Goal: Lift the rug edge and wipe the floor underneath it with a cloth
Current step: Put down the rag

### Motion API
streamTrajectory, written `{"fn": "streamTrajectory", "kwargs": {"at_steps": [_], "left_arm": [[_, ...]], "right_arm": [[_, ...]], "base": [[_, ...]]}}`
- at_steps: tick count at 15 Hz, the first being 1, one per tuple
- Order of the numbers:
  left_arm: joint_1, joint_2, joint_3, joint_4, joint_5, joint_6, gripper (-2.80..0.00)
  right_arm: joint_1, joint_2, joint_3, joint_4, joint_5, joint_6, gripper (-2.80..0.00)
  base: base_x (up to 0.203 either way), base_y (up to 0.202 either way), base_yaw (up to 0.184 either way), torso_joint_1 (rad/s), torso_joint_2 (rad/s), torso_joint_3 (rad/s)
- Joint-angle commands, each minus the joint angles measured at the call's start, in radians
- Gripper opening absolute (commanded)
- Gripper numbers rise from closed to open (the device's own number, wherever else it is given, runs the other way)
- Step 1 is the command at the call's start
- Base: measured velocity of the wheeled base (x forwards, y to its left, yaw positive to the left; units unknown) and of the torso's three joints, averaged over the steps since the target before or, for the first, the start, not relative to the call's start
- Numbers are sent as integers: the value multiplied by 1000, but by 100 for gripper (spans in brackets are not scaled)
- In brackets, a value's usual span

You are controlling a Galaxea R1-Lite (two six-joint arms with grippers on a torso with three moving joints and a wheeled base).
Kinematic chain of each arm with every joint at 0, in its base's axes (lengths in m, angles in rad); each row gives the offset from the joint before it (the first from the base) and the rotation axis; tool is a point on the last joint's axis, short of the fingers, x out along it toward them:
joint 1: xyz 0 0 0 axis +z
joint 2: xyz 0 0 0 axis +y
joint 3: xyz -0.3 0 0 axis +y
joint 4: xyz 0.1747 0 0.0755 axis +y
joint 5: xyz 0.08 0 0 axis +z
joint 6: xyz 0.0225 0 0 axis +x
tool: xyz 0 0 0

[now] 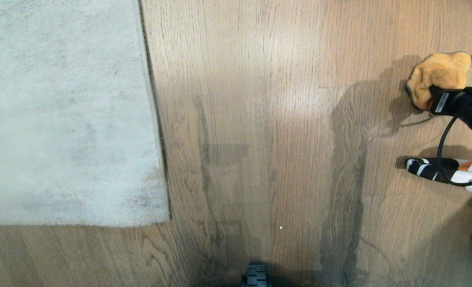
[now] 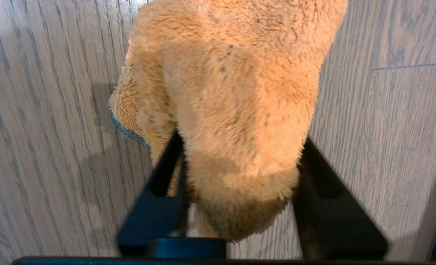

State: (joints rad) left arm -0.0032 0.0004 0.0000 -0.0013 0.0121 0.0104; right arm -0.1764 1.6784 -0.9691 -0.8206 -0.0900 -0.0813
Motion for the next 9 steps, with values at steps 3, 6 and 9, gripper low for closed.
{"fn": "streamTrajectory", "kwargs": {"at_steps": [3,6,9], "left_arm": [[0,0,0,0,0,0,-280],[0,0,0,0,0,0,-280],[0,0,0,0,0,0,-280]], "right_arm": [[-5,-4,2,-1,1,2,0],[-4,-40,26,-2,4,4,0],[-6,-118,73,9,7,5,0]], "base": [[0,0,0,0,0,0],[0,0,0,0,0,0],[0,0,0,0,0,0]]}}
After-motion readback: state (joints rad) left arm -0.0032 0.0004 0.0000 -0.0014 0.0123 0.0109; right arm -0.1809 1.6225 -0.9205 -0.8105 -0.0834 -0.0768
